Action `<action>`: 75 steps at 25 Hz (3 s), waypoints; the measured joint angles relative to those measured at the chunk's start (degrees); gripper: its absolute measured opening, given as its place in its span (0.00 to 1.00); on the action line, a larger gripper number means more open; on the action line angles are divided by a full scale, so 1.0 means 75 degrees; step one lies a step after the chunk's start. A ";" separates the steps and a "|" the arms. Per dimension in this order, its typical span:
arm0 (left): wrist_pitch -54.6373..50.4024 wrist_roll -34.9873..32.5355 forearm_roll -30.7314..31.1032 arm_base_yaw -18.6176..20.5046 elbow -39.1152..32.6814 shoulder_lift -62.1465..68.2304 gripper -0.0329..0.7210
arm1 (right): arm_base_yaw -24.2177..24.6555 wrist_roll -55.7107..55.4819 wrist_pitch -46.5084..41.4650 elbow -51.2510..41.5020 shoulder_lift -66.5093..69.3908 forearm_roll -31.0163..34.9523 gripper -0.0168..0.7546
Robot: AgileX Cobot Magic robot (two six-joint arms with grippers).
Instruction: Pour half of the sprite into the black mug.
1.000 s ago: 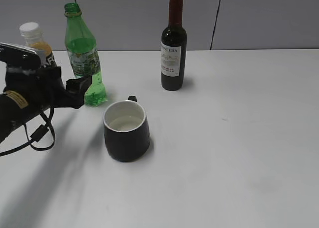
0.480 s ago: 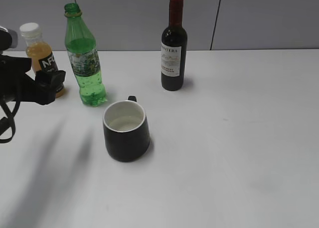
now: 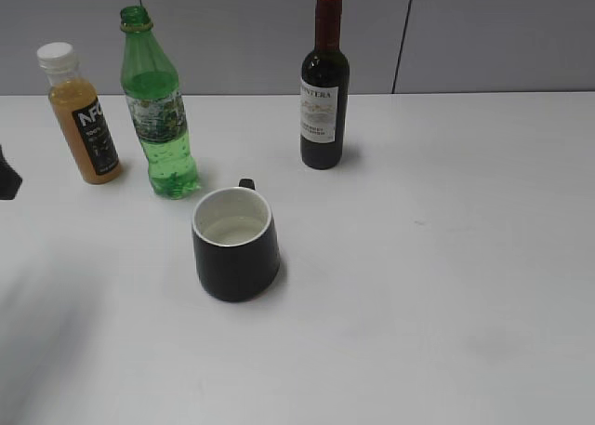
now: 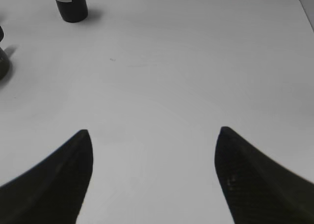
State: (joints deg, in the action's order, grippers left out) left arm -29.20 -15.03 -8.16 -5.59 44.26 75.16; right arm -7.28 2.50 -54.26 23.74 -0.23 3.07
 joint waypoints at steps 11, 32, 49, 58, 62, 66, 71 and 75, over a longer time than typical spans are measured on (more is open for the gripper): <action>-0.4493 0.0430 0.0286 0.0464 0.0867 -0.0933 0.83 | 0.0000 0.0000 0.0000 0.0000 0.0000 0.0000 0.78; -0.4315 0.0997 0.0271 0.0464 -0.1627 -0.5928 0.83 | 0.0000 0.0000 0.0000 0.0000 0.0000 0.0000 0.78; -0.4136 0.0999 0.0425 0.0464 -0.2043 -0.8252 0.83 | 0.0000 0.0000 0.0000 0.0000 0.0000 0.0000 0.78; -0.4136 0.1005 0.0455 0.0464 -0.2043 -0.9862 0.83 | 0.0000 0.0000 0.0000 0.0000 0.0000 0.0000 0.78; -0.4146 0.1005 0.0469 0.0464 -0.2043 -1.0047 0.83 | 0.0000 0.0000 0.0000 0.0000 0.0000 0.0000 0.78; -0.4146 0.1005 0.0471 0.0464 -0.2043 -1.0070 0.83 | 0.0000 0.0000 0.0000 0.0000 0.0000 0.0007 0.78; -0.4146 0.1005 0.0471 0.0464 -0.2043 -1.0070 0.83 | 0.0000 0.0000 0.0000 0.0000 0.0000 0.0007 0.78; -0.4146 0.1005 0.0471 0.0464 -0.2043 -1.0070 0.83 | 0.0000 0.0000 0.0000 0.0000 0.0000 0.0068 0.78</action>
State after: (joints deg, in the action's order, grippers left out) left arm -60.30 -7.49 -4.63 -2.11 28.94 -0.37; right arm -7.28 2.50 -54.26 23.74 -0.23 3.58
